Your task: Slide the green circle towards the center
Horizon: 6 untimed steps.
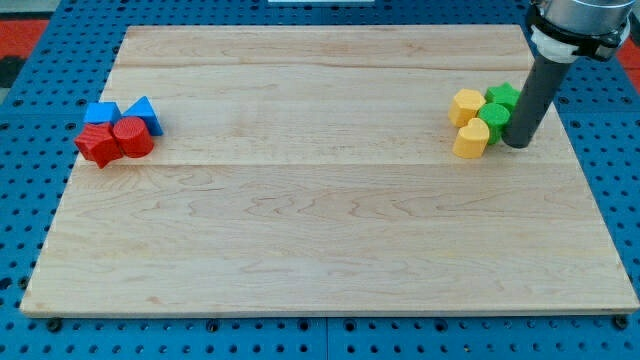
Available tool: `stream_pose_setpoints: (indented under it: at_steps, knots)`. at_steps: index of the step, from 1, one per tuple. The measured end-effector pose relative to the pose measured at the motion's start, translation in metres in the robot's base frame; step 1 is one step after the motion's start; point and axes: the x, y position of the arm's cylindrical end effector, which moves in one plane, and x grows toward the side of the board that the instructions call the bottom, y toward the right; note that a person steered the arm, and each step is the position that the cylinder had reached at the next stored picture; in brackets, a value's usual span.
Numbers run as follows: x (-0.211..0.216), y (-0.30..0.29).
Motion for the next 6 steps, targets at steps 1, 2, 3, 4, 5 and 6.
stream_pose_setpoints:
  at_steps: [1, 2, 3, 4, 5, 6]
  knots:
    - [0.0, 0.046]
    - [-0.01, 0.063]
    - [-0.022, -0.001]
    - [-0.011, -0.106]
    - [0.001, -0.205]
    - [0.001, -0.216]
